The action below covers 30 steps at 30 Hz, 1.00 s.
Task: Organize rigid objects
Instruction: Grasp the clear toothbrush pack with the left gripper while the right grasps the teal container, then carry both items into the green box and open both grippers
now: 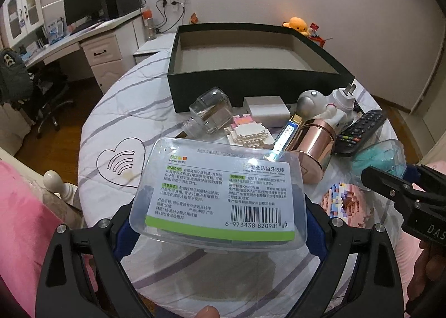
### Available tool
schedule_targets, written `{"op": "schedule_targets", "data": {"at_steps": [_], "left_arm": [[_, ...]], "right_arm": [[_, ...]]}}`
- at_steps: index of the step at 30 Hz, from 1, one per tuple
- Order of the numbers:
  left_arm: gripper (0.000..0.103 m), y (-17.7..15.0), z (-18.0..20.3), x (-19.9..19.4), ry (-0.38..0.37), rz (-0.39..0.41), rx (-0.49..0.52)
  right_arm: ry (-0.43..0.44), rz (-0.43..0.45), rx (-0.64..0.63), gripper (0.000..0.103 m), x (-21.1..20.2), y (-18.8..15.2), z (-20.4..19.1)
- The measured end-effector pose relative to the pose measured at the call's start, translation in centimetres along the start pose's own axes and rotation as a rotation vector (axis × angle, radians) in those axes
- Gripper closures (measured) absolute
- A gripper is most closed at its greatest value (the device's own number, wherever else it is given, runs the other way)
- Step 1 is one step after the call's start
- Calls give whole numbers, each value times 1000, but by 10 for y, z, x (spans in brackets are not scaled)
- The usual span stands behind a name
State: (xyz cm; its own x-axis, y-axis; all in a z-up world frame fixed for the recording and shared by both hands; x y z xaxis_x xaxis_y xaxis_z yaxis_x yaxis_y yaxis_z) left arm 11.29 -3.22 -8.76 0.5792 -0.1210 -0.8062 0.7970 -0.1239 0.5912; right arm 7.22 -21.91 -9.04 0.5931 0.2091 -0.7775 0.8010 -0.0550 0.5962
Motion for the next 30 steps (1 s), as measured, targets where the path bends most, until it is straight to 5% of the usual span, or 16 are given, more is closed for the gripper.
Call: {"op": "schedule_targets", "data": {"at_steps": [12, 20, 30], "left_arm": [[8, 24, 8, -20, -2, 73, -8], [8, 92, 4, -25, 12, 157, -48], [8, 171, 2, 47, 33, 119, -68]], "right_arm": [[55, 67, -26, 43, -26, 15, -13], [70, 176, -82, 43, -41, 79, -24], [55, 113, -51, 43, 46, 167, 7]]}}
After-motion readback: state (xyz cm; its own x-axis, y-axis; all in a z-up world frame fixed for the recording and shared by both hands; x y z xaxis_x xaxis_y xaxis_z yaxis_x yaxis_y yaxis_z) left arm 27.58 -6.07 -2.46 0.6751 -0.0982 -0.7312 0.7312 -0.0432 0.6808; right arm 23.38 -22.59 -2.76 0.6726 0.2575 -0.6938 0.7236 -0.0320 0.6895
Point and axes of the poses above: each gripper's, at about its wrist camera, not at the fingertips, and x roughly the way its jaws point, z to its right, y to its top, the point moved 1 cm from there along x, roughly the way its jaws point, and after that the axes turned 2 degrees about -z, right-handed, at the moved point
